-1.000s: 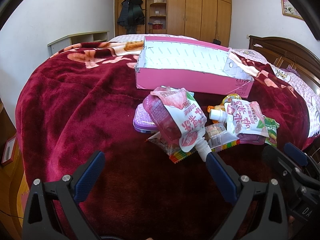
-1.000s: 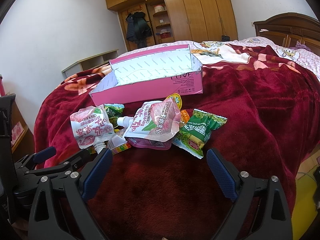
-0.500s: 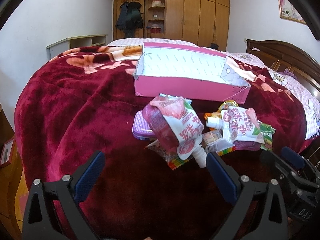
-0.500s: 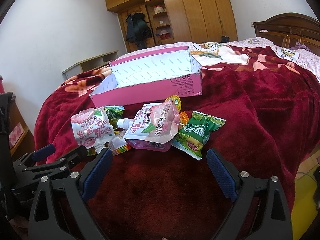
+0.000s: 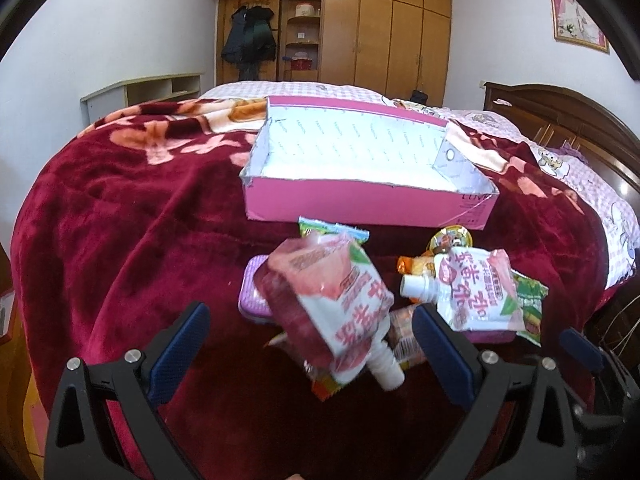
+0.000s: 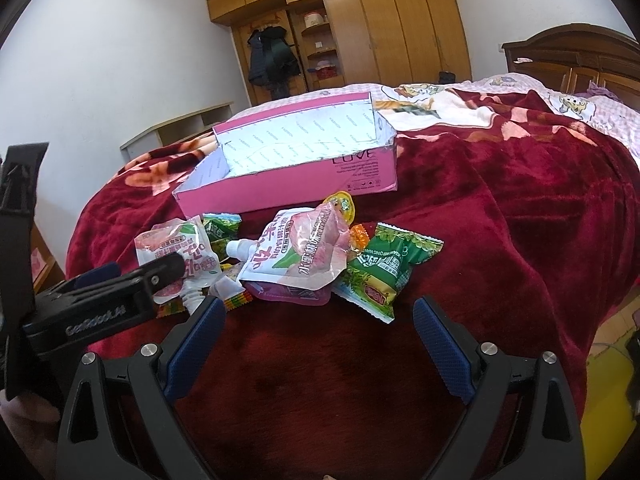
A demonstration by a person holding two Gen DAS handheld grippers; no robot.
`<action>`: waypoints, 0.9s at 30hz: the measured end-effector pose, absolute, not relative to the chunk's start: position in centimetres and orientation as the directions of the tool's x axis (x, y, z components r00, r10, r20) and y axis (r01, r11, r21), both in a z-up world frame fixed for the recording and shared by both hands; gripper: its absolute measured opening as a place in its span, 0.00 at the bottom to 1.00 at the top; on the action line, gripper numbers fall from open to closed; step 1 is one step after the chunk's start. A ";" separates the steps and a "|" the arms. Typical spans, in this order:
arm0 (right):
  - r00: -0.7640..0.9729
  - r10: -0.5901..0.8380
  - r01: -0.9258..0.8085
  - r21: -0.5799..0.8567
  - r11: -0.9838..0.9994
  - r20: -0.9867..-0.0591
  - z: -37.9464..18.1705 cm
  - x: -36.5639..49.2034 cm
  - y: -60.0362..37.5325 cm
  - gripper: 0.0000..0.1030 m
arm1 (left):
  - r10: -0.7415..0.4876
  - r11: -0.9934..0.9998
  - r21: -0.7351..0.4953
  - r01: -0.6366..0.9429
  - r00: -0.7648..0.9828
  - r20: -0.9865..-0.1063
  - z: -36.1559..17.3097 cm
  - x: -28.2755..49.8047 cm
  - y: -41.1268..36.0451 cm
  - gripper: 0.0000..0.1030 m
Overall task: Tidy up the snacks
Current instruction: 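Grasp a pink spouted pouch with the left tool while the right tool grasps another pouch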
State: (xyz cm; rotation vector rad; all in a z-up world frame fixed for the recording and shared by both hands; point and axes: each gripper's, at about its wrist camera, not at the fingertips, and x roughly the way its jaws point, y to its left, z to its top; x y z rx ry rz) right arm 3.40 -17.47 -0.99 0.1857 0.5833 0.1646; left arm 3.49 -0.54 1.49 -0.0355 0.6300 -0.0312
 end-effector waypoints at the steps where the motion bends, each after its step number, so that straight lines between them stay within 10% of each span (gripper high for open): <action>1: 0.822 0.206 -0.100 0.221 0.970 -0.531 -1.0 3.4 -17.5 0.94 | -0.037 0.999 -0.037 0.019 0.810 -0.585 1.5 3.8 -0.7 1.00; 15: 0.802 0.214 -0.080 0.254 0.964 -0.558 -2.1 4.3 -18.3 0.94 | -0.004 0.999 -0.035 -0.024 0.766 -0.643 -1.7 7.3 -0.1 0.98; 27: 0.805 0.196 -0.086 0.216 0.972 -0.559 -2.0 4.8 -18.0 0.94 | -0.043 0.998 -0.054 0.013 0.789 -0.613 -0.9 6.4 0.2 0.68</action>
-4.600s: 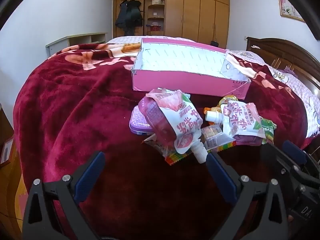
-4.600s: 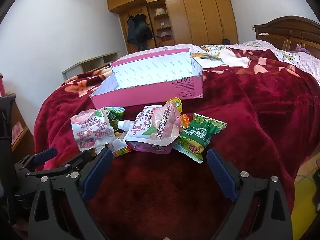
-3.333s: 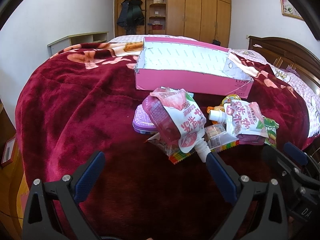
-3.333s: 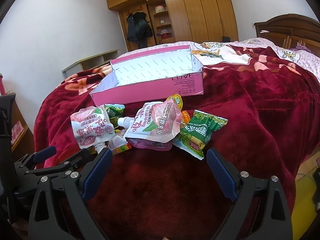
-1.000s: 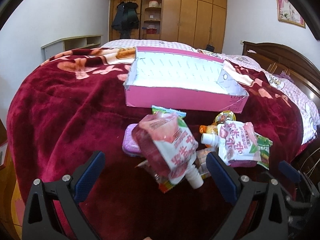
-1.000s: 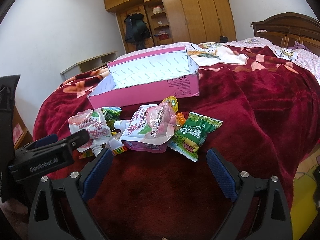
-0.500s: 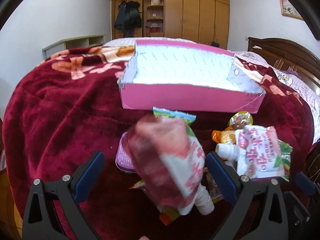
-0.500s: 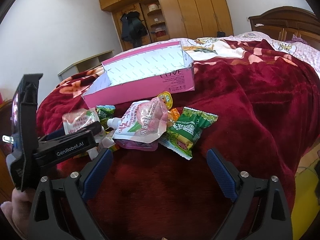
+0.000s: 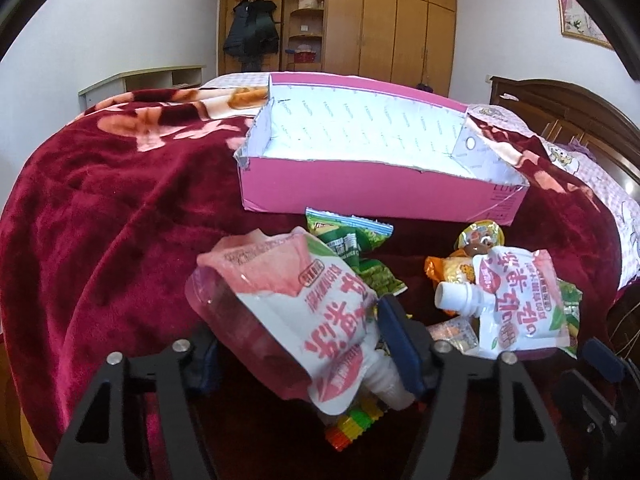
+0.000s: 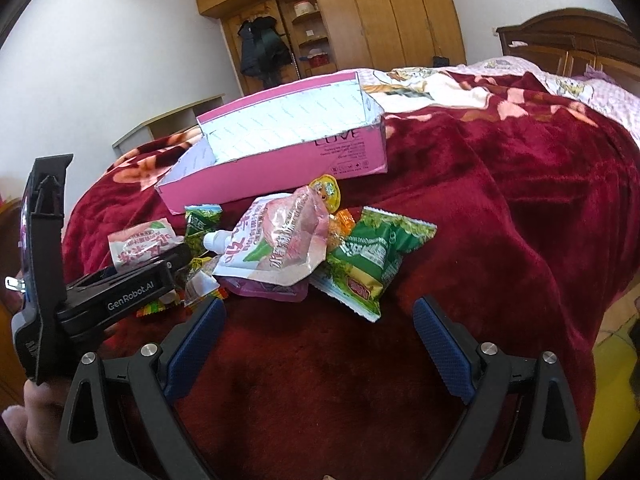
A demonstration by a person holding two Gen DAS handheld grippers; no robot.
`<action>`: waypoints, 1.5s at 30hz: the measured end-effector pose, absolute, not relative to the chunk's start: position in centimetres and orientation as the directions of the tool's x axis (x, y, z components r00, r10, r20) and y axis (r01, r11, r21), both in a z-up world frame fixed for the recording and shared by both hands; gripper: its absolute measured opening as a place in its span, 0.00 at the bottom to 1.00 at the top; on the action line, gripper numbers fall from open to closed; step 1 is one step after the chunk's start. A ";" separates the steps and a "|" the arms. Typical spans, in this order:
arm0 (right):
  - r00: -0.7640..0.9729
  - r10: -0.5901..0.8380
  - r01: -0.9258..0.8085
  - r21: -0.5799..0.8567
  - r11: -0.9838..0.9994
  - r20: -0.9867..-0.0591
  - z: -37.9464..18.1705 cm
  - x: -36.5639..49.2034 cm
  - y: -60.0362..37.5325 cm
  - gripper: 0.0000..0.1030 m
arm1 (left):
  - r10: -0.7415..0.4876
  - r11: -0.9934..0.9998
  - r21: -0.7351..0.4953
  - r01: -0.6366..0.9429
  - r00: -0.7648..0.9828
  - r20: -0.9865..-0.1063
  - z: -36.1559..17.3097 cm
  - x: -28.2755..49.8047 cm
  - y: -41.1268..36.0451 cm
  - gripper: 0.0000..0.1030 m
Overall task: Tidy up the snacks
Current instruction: 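Grasp a pink spouted pouch with the left tool while the right tool grasps another pouch, then lift both pink pouches and carry them over the pink box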
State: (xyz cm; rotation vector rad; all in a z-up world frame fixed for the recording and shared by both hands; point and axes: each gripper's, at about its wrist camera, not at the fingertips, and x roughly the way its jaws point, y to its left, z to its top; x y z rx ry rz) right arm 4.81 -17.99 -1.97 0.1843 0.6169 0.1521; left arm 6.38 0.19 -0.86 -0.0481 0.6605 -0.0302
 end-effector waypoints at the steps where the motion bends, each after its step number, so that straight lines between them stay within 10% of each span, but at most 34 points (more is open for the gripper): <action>1: 0.808 0.193 -0.089 0.208 0.974 -0.556 -1.8 4.9 -17.8 0.94 | -0.050 0.998 -0.060 0.017 0.789 -0.612 -0.8 6.3 0.3 0.63; 42: 0.815 0.130 -0.145 0.019 0.989 -0.565 -1.0 10.8 -13.5 0.94 | -0.146 0.986 -0.158 0.058 0.760 -0.634 -2.4 5.6 2.3 0.61; 45: 0.805 0.149 -0.175 0.010 0.985 -0.574 -1.3 11.2 -13.2 0.79 | -0.148 0.985 -0.162 0.057 0.764 -0.629 -2.1 5.3 2.5 0.52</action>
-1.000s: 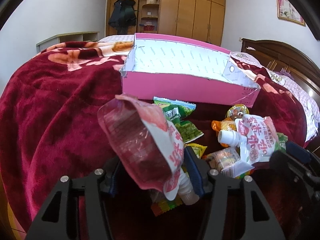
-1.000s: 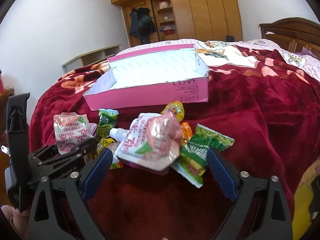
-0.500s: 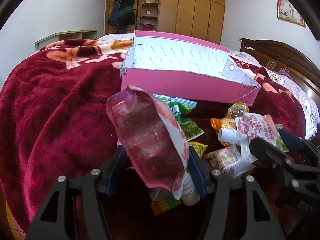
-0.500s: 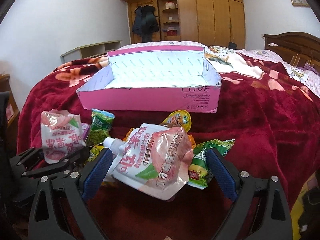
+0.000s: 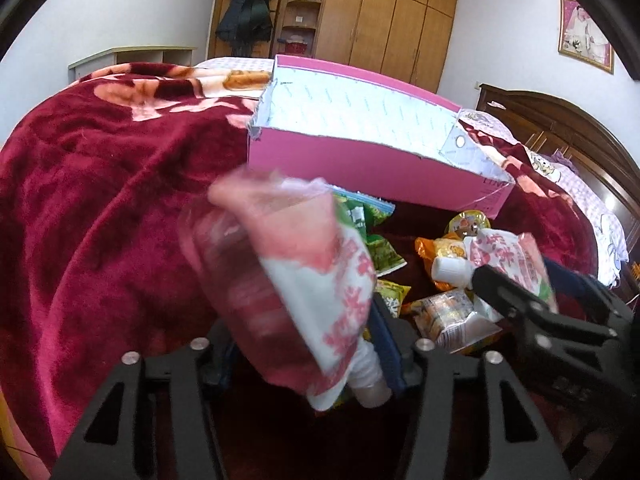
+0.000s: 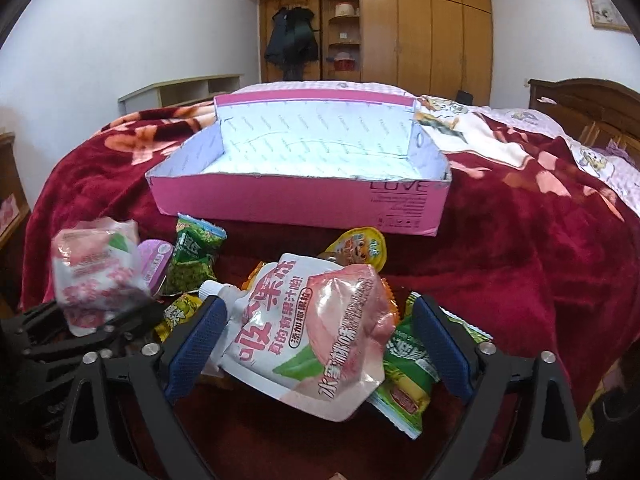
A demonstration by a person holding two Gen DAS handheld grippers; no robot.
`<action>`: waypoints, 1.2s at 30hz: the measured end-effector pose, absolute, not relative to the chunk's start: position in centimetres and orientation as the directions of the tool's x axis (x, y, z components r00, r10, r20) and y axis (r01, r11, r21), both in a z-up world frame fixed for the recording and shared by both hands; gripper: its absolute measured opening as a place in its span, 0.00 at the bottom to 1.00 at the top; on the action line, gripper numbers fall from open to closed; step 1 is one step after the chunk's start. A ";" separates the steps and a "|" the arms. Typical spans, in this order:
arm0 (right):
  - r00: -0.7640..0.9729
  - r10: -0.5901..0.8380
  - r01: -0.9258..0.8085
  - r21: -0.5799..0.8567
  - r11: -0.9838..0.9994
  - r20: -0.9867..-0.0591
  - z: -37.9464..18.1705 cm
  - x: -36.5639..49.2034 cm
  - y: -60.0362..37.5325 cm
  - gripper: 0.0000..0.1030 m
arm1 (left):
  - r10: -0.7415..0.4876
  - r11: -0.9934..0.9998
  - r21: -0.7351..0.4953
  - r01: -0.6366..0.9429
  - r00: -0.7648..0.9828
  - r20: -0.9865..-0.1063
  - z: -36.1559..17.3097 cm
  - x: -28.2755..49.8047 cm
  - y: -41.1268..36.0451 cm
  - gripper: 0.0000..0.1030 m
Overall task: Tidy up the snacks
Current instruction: 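Lift both pink pouches and carry them over the pink box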
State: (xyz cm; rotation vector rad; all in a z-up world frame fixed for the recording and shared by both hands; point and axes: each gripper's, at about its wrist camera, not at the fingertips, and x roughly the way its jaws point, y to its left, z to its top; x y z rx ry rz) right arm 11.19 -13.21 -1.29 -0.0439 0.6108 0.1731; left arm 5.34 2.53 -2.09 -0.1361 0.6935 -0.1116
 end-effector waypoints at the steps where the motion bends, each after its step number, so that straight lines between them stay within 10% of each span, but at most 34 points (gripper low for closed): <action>1: 0.801 0.157 -0.182 0.016 0.983 -0.577 -1.4 11.2 -13.2 0.75 | -0.154 0.984 -0.170 0.058 0.761 -0.630 -2.0 5.4 2.6 0.51; 36: 0.812 0.317 -0.247 0.203 0.947 -0.490 5.3 12.5 -15.9 0.64 | -0.219 0.976 -0.129 0.178 0.827 -0.517 6.6 7.7 1.8 0.44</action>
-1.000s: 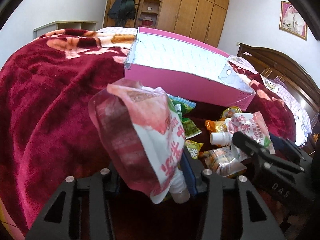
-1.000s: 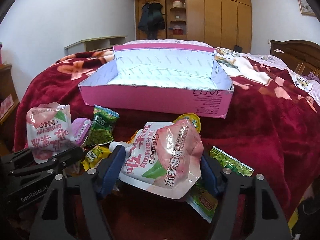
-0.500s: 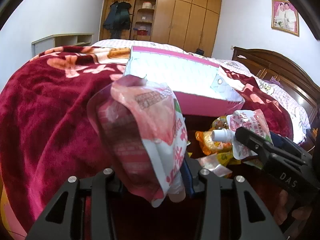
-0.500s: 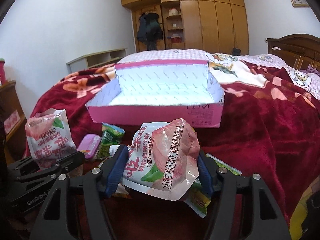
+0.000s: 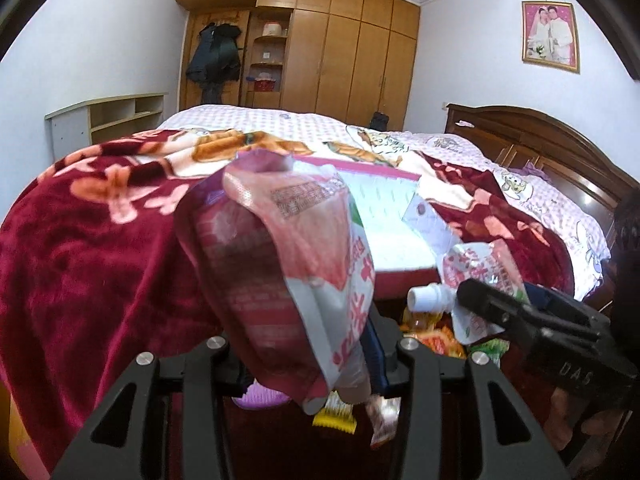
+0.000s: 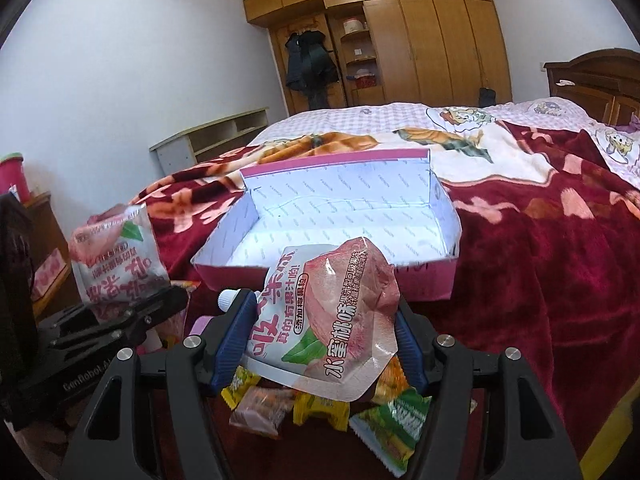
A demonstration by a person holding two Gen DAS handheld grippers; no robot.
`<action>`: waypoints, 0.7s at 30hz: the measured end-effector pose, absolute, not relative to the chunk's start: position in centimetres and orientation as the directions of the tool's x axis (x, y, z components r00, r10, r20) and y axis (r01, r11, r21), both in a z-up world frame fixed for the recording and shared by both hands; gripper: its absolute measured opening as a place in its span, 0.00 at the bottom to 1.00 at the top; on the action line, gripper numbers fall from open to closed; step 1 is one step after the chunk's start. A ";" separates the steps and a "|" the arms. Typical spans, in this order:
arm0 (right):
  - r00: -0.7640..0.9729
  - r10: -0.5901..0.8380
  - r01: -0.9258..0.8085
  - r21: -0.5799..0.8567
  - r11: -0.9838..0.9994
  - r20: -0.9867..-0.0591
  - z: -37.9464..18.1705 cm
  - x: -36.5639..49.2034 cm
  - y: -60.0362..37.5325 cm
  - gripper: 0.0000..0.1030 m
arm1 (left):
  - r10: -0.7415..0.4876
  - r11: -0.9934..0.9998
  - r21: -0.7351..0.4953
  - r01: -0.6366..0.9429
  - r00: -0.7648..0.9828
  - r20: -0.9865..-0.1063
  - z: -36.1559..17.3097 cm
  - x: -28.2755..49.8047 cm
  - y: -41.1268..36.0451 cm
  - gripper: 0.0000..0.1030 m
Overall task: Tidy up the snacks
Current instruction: 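Lift both pink pouches and carry them over the pink box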
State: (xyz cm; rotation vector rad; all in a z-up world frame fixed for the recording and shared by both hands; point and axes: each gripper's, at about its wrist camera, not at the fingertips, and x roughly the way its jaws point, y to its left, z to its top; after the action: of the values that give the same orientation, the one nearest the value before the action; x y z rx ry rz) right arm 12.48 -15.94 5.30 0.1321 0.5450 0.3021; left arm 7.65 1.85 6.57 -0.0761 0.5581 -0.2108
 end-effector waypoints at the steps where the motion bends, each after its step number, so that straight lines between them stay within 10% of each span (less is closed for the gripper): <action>1: 0.813 0.314 -0.247 0.198 0.949 -0.491 5.5 12.7 -15.9 0.64 | -0.224 0.974 -0.132 0.181 0.826 -0.517 6.9 8.1 1.9 0.44; 21: 0.812 0.258 -0.211 0.149 0.966 -0.523 8.7 20.9 -16.1 0.64 | -0.254 0.966 -0.112 0.232 0.778 -0.574 6.8 17.4 1.5 0.44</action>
State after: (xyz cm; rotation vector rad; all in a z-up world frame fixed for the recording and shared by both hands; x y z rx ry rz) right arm 20.86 -16.09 8.72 0.0856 0.5706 0.2507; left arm 17.39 1.52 6.84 -0.0354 0.6257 -0.2629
